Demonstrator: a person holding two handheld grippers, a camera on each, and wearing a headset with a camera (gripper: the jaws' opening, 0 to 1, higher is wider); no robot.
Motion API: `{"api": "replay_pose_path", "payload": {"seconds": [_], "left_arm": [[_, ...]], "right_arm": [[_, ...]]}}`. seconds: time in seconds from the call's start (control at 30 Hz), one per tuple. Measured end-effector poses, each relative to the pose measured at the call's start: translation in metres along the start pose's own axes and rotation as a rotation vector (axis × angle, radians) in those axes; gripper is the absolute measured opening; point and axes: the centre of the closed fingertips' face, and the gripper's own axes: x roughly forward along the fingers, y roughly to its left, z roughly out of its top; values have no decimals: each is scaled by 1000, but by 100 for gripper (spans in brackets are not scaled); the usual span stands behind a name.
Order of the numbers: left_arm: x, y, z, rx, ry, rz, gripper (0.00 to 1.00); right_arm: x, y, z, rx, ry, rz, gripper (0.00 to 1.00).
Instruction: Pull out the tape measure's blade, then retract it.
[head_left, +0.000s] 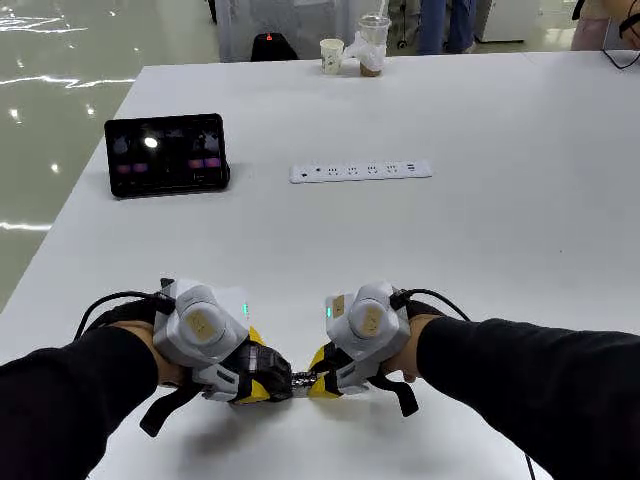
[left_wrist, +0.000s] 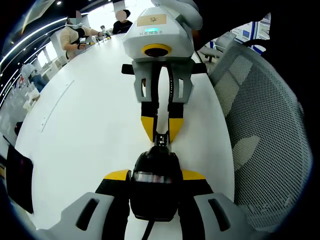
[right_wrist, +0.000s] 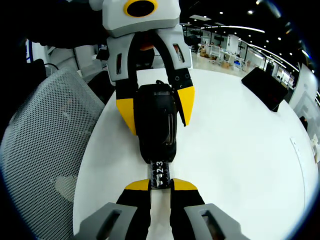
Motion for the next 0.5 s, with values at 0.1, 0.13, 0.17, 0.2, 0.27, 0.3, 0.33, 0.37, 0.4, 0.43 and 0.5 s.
{"api": "replay_pose_path", "payload": {"seconds": [0.1, 0.13, 0.17, 0.2, 0.27, 0.3, 0.33, 0.37, 0.4, 0.43, 0.5], "left_arm": [[0, 0, -1, 0, 0, 0, 31], [0, 0, -1, 0, -1, 0, 31], [0, 0, -1, 0, -1, 0, 31], [0, 0, -1, 0, -2, -1, 31], [0, 0, -1, -1, -2, 0, 31], [0, 0, -1, -1, -1, 0, 31], [0, 0, -1, -1, -1, 0, 31], [0, 0, -1, -1, -1, 1, 31], [0, 0, -1, -1, -1, 1, 31], [0, 0, -1, -1, -1, 1, 31], [0, 0, -1, -1, -2, 2, 31]], "right_arm": [[-2, -1, -2, 11, -8, 6, 11], [-2, 0, -2, 12, -9, 6, 10], [-2, 0, -2, 10, -8, 7, 10], [-2, 0, -2, 8, -6, 8, 10], [-3, 0, -3, 9, -5, 7, 11], [-4, 0, -3, 9, -6, 6, 11], [-4, 0, -4, 10, -7, 6, 11], [-4, 0, -4, 11, -8, 5, 11], [-4, 0, -4, 13, -8, 4, 11], [-5, 0, -4, 15, -9, 3, 11], [-5, 0, -5, 15, -7, 2, 11]]}}
